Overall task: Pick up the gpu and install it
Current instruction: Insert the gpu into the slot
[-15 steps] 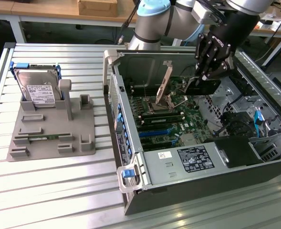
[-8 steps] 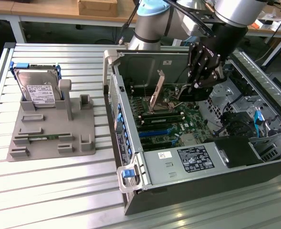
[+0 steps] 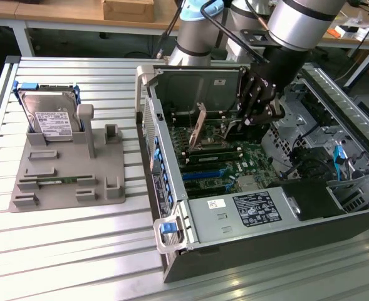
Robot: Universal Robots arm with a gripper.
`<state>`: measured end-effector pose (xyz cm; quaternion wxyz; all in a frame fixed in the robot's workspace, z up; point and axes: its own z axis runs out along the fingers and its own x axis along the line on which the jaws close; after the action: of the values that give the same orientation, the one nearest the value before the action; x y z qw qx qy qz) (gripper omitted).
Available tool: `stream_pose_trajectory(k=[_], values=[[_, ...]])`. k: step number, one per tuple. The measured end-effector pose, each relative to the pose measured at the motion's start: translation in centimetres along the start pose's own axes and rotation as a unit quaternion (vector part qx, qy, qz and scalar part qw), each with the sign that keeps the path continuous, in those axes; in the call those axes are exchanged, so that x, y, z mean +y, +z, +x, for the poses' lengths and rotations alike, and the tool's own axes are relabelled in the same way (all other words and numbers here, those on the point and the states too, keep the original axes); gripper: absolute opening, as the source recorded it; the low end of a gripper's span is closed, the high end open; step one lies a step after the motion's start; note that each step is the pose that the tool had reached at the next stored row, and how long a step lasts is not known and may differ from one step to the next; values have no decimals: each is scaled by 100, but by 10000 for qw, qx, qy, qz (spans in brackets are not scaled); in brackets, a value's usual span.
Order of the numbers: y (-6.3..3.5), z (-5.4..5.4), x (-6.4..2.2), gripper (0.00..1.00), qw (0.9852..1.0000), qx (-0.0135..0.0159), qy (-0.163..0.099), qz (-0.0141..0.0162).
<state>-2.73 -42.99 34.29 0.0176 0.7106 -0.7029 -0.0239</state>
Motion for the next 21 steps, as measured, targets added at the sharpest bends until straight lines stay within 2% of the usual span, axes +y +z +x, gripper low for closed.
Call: stream_pose_trajectory(k=[5,6,10,12,21], values=[[80,6,28,26,10000,0,0,0],[101,10,56,26,10000,0,0,0],[223,29,105,26,10000,0,0,0],[290,48,114,26,10000,0,0,0],[409,90,115,26,10000,2,0,0]])
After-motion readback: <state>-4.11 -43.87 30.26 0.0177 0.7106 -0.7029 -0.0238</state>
